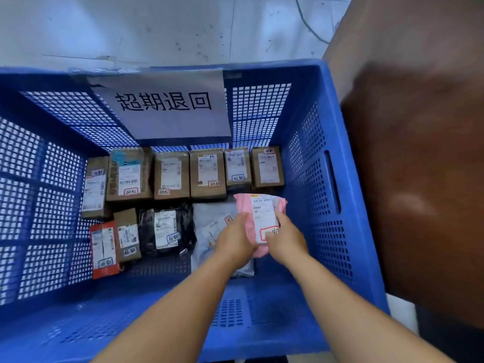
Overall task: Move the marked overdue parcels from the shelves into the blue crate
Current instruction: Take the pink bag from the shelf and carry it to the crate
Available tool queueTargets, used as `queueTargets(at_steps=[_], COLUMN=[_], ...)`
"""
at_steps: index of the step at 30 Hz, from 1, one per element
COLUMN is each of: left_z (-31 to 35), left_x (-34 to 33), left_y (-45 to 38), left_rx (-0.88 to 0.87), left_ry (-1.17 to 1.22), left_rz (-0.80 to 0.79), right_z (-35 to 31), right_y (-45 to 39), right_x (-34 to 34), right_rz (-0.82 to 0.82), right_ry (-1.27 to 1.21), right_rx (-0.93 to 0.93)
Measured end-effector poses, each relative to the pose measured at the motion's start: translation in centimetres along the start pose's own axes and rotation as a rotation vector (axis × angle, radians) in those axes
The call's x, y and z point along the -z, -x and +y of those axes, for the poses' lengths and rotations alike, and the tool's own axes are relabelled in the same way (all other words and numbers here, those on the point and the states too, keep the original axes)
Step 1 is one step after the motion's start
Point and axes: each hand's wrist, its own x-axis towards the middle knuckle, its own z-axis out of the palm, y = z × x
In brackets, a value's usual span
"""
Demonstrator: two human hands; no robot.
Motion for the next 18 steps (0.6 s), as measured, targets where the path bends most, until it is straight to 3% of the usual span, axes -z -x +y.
queueTargets(at_steps=[11,18], left_z=[-7.6,-10.5], left_x=[-7.4,-12.0], left_y=[-12.5,-19.8], left_rx=[0.007,-0.045], left_ry=[-0.038,-0.079], left_rz=[-0.020,-0.015], right_z=[6.0,9.0], right_y=[-13.0,-19.7], right_x=[-7.7,-10.0], right_rz=[0.018,0.095], right_ry=[0.233,0.247], right_rx=[-0.090,-0.084])
